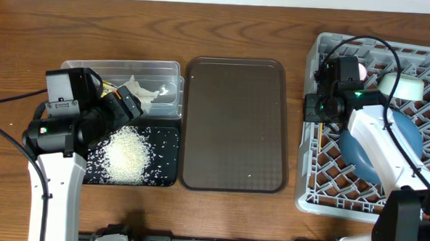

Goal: Sort waste into correct bins and load items into the dishwasher rack

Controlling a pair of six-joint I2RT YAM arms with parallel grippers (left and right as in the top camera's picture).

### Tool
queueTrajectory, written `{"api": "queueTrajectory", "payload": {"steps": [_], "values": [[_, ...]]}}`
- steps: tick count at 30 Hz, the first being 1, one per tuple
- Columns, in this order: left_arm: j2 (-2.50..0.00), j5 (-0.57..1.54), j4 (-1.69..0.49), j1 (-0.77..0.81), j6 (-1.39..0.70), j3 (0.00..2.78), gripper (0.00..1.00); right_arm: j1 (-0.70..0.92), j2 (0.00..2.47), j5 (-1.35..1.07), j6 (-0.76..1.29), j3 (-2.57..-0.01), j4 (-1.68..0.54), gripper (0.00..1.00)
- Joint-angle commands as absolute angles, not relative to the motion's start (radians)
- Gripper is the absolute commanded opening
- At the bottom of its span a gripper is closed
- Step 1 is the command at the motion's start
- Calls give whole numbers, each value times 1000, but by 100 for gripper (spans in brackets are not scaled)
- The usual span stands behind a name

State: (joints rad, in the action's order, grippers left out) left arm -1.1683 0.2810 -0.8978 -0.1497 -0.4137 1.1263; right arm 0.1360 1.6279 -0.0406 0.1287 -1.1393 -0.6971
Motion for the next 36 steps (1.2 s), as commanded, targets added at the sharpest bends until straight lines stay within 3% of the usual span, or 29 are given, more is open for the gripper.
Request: {"api": "queueTrajectory", "payload": {"steps": [1, 17, 26, 28, 36], "values": [[-1158, 268, -901, -154, -400, 1128, 95, 169, 1648, -35, -72, -1144, -668, 1], [-1158, 268, -901, -154, -400, 1128, 95, 270, 1697, 6, -323, -1138, -633, 1], [-1158, 268, -901, -154, -400, 1128, 95, 276, 1697, 22, -284, -1138, -617, 1], [-1158, 268, -901, -154, -400, 1128, 95, 276, 1697, 22, -274, -1138, -615, 6], [-1158, 268, -901, -154, -400, 1128, 95, 276, 1697, -14, -35, -1139, -574, 1]]}}
